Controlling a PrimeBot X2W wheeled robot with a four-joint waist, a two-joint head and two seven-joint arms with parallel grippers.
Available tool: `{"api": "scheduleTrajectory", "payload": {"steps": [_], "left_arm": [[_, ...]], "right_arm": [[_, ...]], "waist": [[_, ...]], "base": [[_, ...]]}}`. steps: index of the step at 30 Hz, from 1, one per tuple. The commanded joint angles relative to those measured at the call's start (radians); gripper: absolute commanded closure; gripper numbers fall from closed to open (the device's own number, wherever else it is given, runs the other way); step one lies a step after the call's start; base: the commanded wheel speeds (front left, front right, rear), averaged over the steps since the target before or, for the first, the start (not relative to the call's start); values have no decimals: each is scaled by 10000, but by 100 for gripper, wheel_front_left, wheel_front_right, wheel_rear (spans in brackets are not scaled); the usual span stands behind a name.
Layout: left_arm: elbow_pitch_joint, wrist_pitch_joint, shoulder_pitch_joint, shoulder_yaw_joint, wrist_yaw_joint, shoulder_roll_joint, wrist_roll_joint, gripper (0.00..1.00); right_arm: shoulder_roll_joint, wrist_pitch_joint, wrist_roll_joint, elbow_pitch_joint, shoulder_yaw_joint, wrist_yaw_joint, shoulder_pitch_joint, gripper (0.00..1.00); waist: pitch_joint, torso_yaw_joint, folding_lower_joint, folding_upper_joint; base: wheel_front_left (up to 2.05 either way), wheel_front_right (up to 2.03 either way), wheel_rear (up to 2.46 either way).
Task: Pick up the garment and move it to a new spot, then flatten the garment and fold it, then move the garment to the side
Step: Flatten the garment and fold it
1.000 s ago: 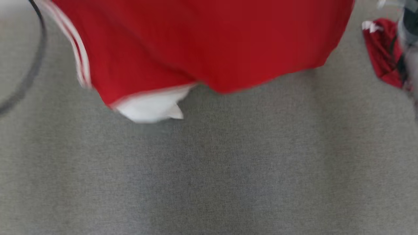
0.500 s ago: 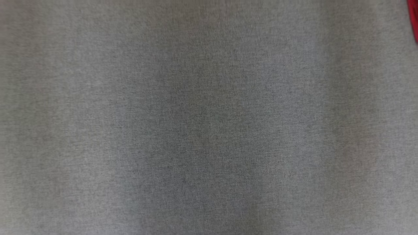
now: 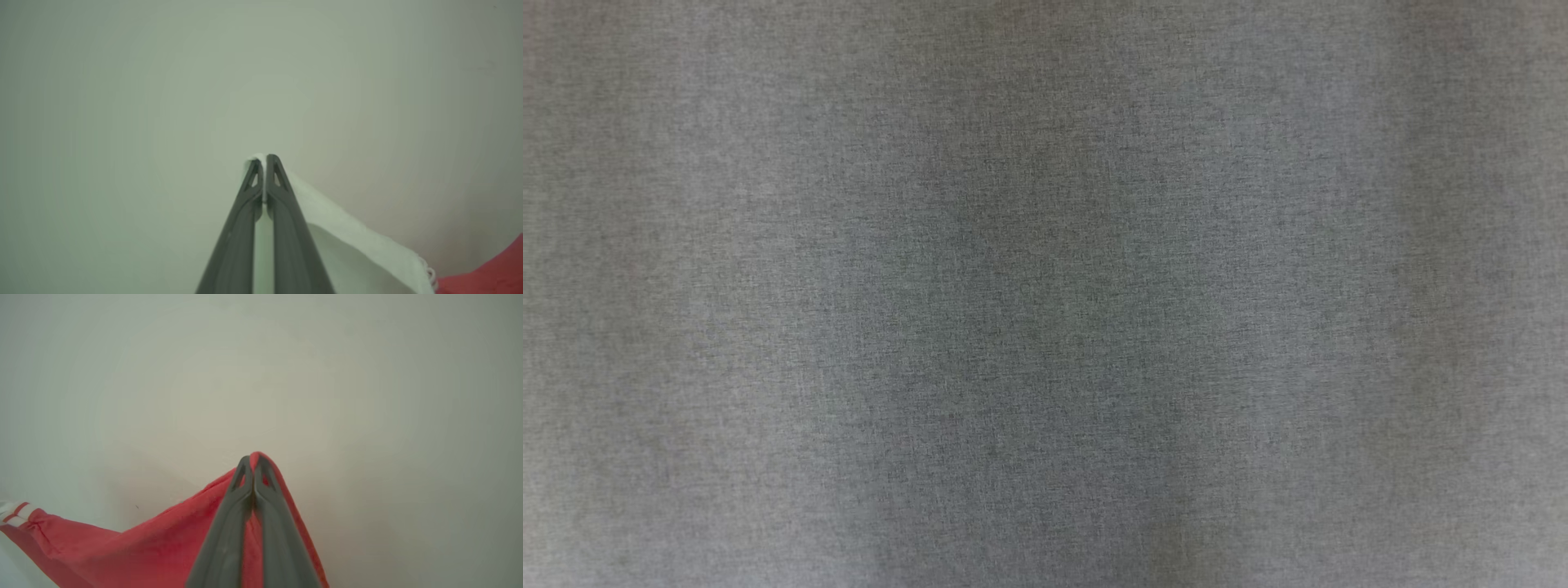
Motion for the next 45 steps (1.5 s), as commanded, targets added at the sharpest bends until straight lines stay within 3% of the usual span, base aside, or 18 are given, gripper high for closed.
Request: {"api": "scheduleTrajectory", "payload": {"steps": [1, 7, 11, 16, 17, 18, 19, 20, 23, 28, 33, 39, 45], "left_arm": [[-219, -38, 443, -141, 17, 40, -200, 100], [-1752, -603, 2946, -163, 19, 731, -1086, 100], [-3479, -824, 5667, 319, 395, 1183, -1722, 100], [-6519, -902, 9746, 964, 1654, 1612, -2226, 100], [-6519, -902, 9746, 964, 1654, 1612, -2226, 100], [-7073, -915, 10503, 1134, 1994, 1633, -2283, 100], [-7634, -923, 11257, 1215, 2240, 1633, -2350, 100], [-8615, -921, 12653, 1546, 2788, 1535, -2272, 100], [-9717, -923, 14687, 1936, 3221, 1222, -2263, 100], [-10110, -920, 17518, 2625, 3222, 651, -2308, 100], [-9911, -921, 19733, 3420, 2923, -393, -2084, 100], [-9219, -923, 21380, 3925, 2288, -1425, -1761, 100], [-8642, -922, 22481, 4164, 1860, -1909, -1760, 100]], "right_arm": [[-116, -64, 222, -232, 186, -20, 471, 100], [-1134, -275, 1450, -2157, 688, -20, 3050, 100], [-1938, -520, 2099, -3667, 990, -20, 5542, 100], [-2815, -1099, 2775, -5289, 920, -20, 8729, 100], [-2815, -1099, 2775, -5289, 920, -20, 8729, 100], [-2961, -1205, 2862, -5538, 920, -20, 9325, 100], [-3050, -1333, 2985, -5784, 862, -20, 9881, 100], [-3222, -1553, 3112, -6201, 789, -20, 10881, 100], [-3300, -1760, 3310, -6588, 782, -20, 12252, 100], [-3304, -2106, 3361, -6531, 732, -20, 13831, 100], [-3223, -2395, 3162, -6206, 756, -20, 15041, 100], [-3037, -2686, 3204, -5804, 598, -20, 16598, 100], [-3042, -2805, 2869, -5777, 410, -20, 18172, 100]], "waist": [[-123, -23, -1, -2], [-863, -7, -1, -2], [-1562, 3, -1, -2], [-2277, 82, -1, -2], [-2277, 82, -1, -2], [-2405, 104, -1, -2], [-2509, 133, -1, -2], [-2720, 174, -1, -2], [-3014, 162, -1, -2], [-3436, 127, -1, -2], [-3906, 147, -1, -2], [-4711, 438, -1, -2], [-5406, 561, -1, -2]], "base": [[0, 0, 0], [0, 0, 0], [0, 0, 0], [0, 0, 0], [0, 0, 0], [0, 0, 0], [0, 0, 0], [0, 0, 0], [0, 0, 0], [0, 0, 0], [0, 0, 0], [0, 0, 0], [0, 0, 0]]}}
